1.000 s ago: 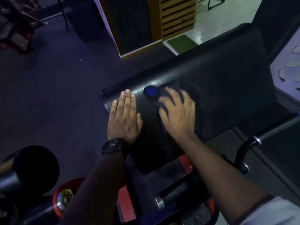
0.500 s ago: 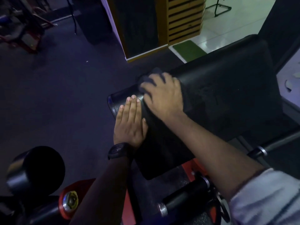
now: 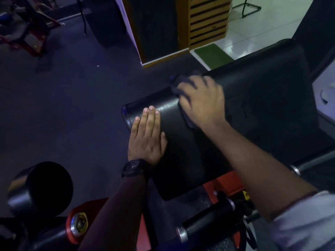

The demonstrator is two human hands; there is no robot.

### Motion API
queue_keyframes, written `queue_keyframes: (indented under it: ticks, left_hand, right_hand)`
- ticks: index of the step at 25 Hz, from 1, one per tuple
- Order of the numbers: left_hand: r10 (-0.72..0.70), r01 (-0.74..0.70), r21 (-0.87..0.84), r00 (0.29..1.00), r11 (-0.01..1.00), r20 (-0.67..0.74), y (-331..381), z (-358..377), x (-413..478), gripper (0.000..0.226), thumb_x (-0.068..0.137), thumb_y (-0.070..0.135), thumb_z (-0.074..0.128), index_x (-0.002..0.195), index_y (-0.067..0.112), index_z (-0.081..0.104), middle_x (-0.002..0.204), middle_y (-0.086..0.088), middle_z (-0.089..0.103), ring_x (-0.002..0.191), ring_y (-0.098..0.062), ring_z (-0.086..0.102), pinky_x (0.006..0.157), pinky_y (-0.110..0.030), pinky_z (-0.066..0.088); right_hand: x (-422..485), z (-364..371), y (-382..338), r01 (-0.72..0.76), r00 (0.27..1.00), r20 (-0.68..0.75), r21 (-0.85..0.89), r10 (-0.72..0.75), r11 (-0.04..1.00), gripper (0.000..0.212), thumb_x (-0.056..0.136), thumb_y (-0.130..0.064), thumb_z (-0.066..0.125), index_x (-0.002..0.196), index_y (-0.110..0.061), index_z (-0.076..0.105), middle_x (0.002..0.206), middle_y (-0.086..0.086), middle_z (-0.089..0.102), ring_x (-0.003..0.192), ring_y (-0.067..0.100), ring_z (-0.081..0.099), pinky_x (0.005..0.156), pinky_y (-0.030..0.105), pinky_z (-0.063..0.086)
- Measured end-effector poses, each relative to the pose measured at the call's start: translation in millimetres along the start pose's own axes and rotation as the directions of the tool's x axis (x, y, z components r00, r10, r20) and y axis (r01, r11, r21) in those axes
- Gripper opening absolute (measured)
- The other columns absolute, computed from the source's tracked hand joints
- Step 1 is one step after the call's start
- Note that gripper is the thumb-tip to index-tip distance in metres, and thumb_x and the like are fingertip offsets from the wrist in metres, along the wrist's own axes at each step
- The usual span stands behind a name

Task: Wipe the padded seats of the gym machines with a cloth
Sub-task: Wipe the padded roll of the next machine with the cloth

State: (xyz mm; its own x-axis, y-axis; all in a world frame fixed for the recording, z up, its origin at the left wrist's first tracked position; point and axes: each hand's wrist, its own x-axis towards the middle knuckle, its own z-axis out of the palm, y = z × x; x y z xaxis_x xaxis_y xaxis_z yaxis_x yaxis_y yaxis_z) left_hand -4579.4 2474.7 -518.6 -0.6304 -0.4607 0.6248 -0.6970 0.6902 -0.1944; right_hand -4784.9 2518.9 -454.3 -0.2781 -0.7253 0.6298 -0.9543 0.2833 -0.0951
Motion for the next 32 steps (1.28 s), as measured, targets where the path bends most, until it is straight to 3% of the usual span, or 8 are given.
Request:
queue_keyframes:
  ticks: [3, 7, 11, 16, 20, 24, 28, 32]
  left_hand:
    - [0.002, -0.002, 0.013, 1.000, 1.000, 0.006, -0.6, 0.0, 0.0, 0.061, 0.101, 0.030, 0.033, 0.152, -0.003, 0.038, 0.159, -0.020, 0.036, 0.149, -0.032, 0.032, 0.123, -0.047, 0.022]
    - [0.006, -0.006, 0.028, 1.000, 1.000, 0.005, 0.2, 0.1, 0.7, 0.061, 0.101, 0.030, 0.033, 0.152, -0.004, 0.037, 0.159, -0.021, 0.036, 0.149, -0.032, 0.031, 0.123, -0.047, 0.022]
    - [0.007, -0.008, 0.052, 1.000, 0.999, 0.015, 1.5, -1.3, 0.5, 0.061, 0.102, 0.030, 0.033, 0.152, -0.003, 0.037, 0.159, -0.021, 0.035, 0.150, -0.034, 0.032, 0.123, -0.049, 0.023]
    - [0.095, -0.104, 0.094, 0.991, 0.990, 0.095, 4.1, -4.5, 5.7, 0.062, 0.099, 0.030, 0.034, 0.152, -0.005, 0.035, 0.157, -0.024, 0.037, 0.147, -0.039, 0.033, 0.120, -0.052, 0.024]
    - [0.126, -0.132, 0.029, 0.977, 0.991, 0.171, 9.6, -13.1, 15.9, 0.066, 0.095, 0.029, 0.035, 0.151, -0.006, 0.034, 0.158, -0.026, 0.036, 0.147, -0.040, 0.033, 0.121, -0.051, 0.020]
    - [0.264, -0.273, 0.010, 0.939, 0.962, 0.220, 22.1, -9.5, 26.3, 0.069, 0.096, 0.036, 0.035, 0.151, -0.007, 0.035, 0.159, -0.026, 0.033, 0.148, -0.039, 0.033, 0.123, -0.046, 0.013]
    - [0.243, -0.264, 0.055, 0.939, 0.963, 0.245, 27.5, -5.6, 21.4, 0.076, 0.099, 0.045, 0.031, 0.155, -0.006, 0.022, 0.163, -0.026, 0.023, 0.152, -0.038, 0.022, 0.124, -0.050, 0.014]
    - [0.276, -0.297, 0.063, 0.934, 0.953, 0.227, 28.1, -5.3, 23.2, 0.075, 0.100, 0.043, 0.031, 0.155, -0.006, 0.022, 0.163, -0.025, 0.023, 0.152, -0.037, 0.022, 0.124, -0.051, 0.017]
  right_hand:
    - [-17.4, 5.4, -31.7, -0.518, 0.850, -0.051, 0.093, 0.524, 0.850, 0.033, 0.086, -0.038, 0.058, 0.118, -0.032, 0.067, 0.132, 0.001, 0.060, 0.118, 0.034, 0.053, 0.089, 0.048, 0.045]
    - [-33.8, 5.3, -0.3, 0.205, 0.978, -0.044, 0.004, -0.205, 0.979, 0.034, 0.086, -0.039, 0.059, 0.119, -0.032, 0.068, 0.134, 0.001, 0.061, 0.118, 0.035, 0.055, 0.089, 0.047, 0.048]
    - [-36.5, 2.1, -5.6, -0.678, 0.705, -0.036, 0.259, 0.708, 0.688, 0.036, 0.088, -0.037, 0.055, 0.121, -0.033, 0.066, 0.137, 0.000, 0.057, 0.120, 0.032, 0.052, 0.091, 0.049, 0.049]
    - [-69.1, 6.6, 16.1, -0.003, 0.999, -0.035, 0.055, 0.005, 0.998, 0.036, 0.087, -0.035, 0.059, 0.121, -0.030, 0.066, 0.141, 0.003, 0.057, 0.122, 0.037, 0.053, 0.089, 0.049, 0.049]
    - [-78.9, 3.1, -23.4, -0.710, 0.671, -0.029, 0.264, 0.741, 0.653, 0.036, 0.086, -0.036, 0.059, 0.121, -0.030, 0.066, 0.139, 0.003, 0.057, 0.119, 0.034, 0.052, 0.092, 0.050, 0.047]
    - [-111.3, 11.0, 6.7, -0.041, 0.998, -0.036, 0.046, 0.043, 0.998, 0.034, 0.087, -0.037, 0.063, 0.120, -0.032, 0.067, 0.141, 0.001, 0.057, 0.123, 0.035, 0.053, 0.091, 0.048, 0.047]
    - [-104.7, 8.5, -33.9, -0.795, 0.550, -0.019, 0.294, 0.835, 0.530, 0.037, 0.086, -0.035, 0.059, 0.123, -0.029, 0.065, 0.142, 0.003, 0.055, 0.125, 0.035, 0.051, 0.096, 0.052, 0.046]
    - [-134.4, 15.4, -1.8, -0.140, 0.988, -0.048, 0.094, 0.145, 0.986, 0.032, 0.091, -0.038, 0.059, 0.121, -0.031, 0.066, 0.143, 0.002, 0.055, 0.126, 0.037, 0.052, 0.094, 0.051, 0.047]
